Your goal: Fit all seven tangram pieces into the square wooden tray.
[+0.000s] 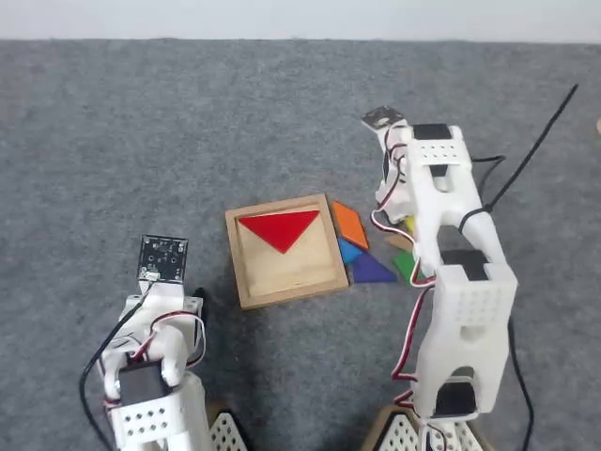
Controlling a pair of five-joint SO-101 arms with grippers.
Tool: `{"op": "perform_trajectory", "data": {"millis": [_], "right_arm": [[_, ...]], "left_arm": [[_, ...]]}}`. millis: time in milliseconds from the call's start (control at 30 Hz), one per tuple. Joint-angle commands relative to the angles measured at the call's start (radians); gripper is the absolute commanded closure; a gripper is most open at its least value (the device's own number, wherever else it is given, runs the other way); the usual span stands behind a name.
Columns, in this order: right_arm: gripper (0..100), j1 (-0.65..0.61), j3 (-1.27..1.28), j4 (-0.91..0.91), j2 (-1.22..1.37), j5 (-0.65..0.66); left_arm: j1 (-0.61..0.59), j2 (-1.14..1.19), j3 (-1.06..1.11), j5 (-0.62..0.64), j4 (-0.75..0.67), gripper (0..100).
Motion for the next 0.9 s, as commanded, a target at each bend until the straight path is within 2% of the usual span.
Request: {"op": "perform_trajectory", "data": {"millis": [0,233,467,667,867], "right_arm": [[64.5,0.03,-0.025,-0.061,0.005,0.025],[65.0,0.036,-0.025,-0.079,0.061,0.066],[82.7,0.041,-0.025,-0.047,0.062,0.058],[83.2,0.041,-0.028,-0.044,0.03,0.014],[82.0,0.056,-0.028,0.05,-0.111,0.005]], "left_arm": [[0.003,-0.018,-0.008,0.006,0.006,81],[0.003,-0.018,-0.008,0.006,0.006,81],[0.003,-0.018,-0.008,0.006,0.006,81],[0.003,-0.018,-0.008,0.006,0.006,81],[0.003,-0.018,-0.008,0.006,0.006,81]]}}
